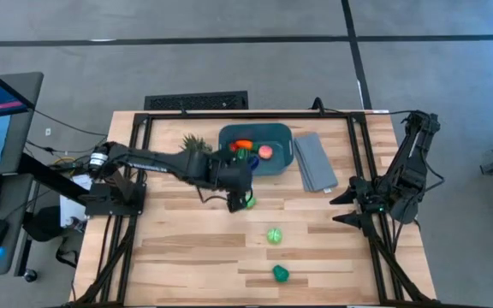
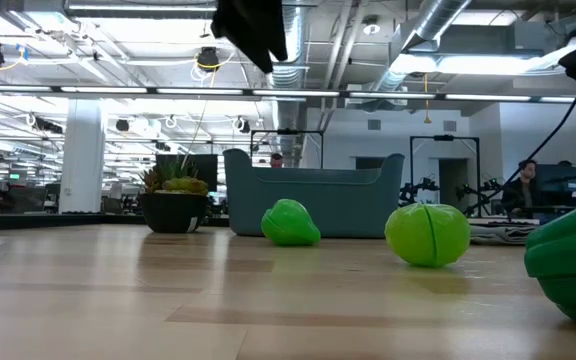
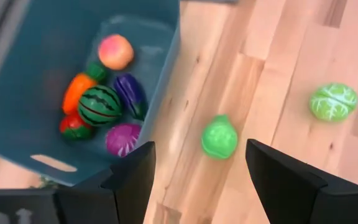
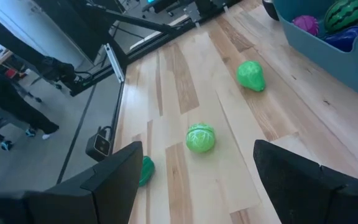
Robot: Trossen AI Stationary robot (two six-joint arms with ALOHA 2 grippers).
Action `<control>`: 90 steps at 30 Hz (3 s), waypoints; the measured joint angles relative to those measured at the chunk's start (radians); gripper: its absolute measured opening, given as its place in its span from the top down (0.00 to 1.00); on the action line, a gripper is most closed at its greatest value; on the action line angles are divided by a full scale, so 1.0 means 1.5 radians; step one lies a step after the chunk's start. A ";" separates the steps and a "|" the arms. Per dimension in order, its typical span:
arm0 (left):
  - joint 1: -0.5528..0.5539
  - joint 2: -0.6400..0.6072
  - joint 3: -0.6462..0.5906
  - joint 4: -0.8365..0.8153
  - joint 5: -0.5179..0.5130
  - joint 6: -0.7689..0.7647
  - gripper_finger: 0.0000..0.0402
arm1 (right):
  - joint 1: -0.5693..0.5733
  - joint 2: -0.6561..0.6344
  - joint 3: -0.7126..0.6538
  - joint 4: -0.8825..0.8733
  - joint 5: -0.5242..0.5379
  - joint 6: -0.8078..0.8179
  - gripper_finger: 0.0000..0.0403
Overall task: Pick and placing Produce into tupperware
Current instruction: Put the pear into the blue bin
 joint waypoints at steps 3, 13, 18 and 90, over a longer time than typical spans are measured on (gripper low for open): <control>-0.045 0.000 0.000 0.000 -0.067 -0.035 0.40 | 0.000 0.000 0.000 0.000 0.000 -0.003 0.18; -0.175 -0.001 0.000 -0.026 -0.229 -0.183 0.40 | -0.005 0.000 0.000 0.000 0.000 -0.030 0.18; -0.226 -0.003 -0.001 0.011 -0.314 -0.241 0.40 | -0.027 0.000 0.000 0.000 0.000 -0.043 0.18; 0.065 -0.358 -0.461 0.772 0.240 0.191 0.40 | -0.257 0.001 0.000 0.125 -0.002 -0.052 0.18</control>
